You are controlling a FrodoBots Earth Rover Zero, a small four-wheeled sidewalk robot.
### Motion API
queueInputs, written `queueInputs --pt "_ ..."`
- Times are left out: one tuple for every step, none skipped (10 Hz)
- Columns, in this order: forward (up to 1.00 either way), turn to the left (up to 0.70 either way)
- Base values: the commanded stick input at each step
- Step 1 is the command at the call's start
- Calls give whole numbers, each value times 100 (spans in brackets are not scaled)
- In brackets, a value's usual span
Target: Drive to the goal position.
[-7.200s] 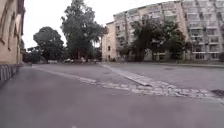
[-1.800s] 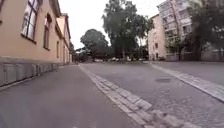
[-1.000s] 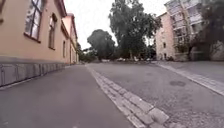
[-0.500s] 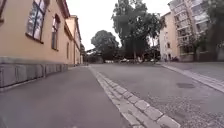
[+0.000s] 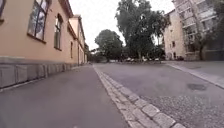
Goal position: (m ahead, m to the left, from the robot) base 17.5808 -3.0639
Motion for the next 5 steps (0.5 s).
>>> queueInputs --pt "45 27" --pt "45 27" --pt "45 27" --pt "45 27" --pt "45 27"
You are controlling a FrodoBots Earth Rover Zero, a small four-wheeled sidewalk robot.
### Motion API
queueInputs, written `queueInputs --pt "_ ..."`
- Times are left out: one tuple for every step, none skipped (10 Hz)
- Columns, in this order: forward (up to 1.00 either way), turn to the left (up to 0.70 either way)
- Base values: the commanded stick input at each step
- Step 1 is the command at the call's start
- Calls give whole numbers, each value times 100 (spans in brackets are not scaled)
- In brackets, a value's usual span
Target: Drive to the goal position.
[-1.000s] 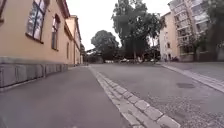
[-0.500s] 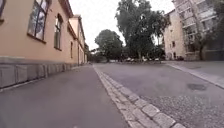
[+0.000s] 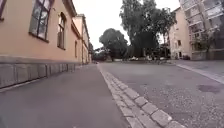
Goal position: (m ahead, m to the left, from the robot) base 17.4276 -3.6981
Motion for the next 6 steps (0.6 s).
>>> queueInputs --pt "45 27" --pt "45 27" --pt "45 27" --pt "45 27" --pt "45 27" --pt "45 27"
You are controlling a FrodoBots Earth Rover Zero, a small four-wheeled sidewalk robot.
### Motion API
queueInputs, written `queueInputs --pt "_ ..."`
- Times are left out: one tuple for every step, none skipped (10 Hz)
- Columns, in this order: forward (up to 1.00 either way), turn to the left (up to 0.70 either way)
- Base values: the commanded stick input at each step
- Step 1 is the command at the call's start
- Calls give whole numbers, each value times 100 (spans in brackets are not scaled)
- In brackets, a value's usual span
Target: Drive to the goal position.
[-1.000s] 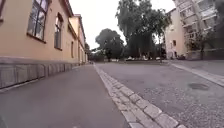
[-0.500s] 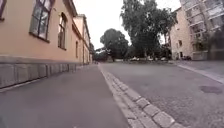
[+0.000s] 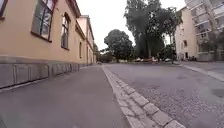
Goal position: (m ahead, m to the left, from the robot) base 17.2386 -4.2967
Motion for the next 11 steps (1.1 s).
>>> queueInputs --pt "45 27" --pt "45 27" --pt "45 27" --pt "45 20" --pt "45 0" --pt "45 -13" --pt "45 -27" --pt "45 -27" --pt "45 -27" --pt "45 -27" --pt "45 -27"
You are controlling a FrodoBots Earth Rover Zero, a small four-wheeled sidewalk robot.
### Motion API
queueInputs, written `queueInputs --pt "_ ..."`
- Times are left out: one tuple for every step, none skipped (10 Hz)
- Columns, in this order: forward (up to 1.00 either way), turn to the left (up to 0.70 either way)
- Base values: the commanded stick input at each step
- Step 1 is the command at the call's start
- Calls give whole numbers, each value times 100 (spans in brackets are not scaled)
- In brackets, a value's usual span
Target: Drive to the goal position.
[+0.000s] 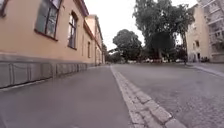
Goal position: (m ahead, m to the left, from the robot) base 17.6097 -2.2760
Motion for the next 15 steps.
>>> queueInputs --pt "45 -27" --pt "45 -27" --pt "45 -27" --pt "45 -27" --pt "45 -27" --pt "45 -27" --pt "45 -27" --pt "45 -27" --pt "45 -27" --pt "45 -27" --pt "45 -27" --pt "45 -27" --pt "45 -27" --pt "45 -27" --pt "45 -27"
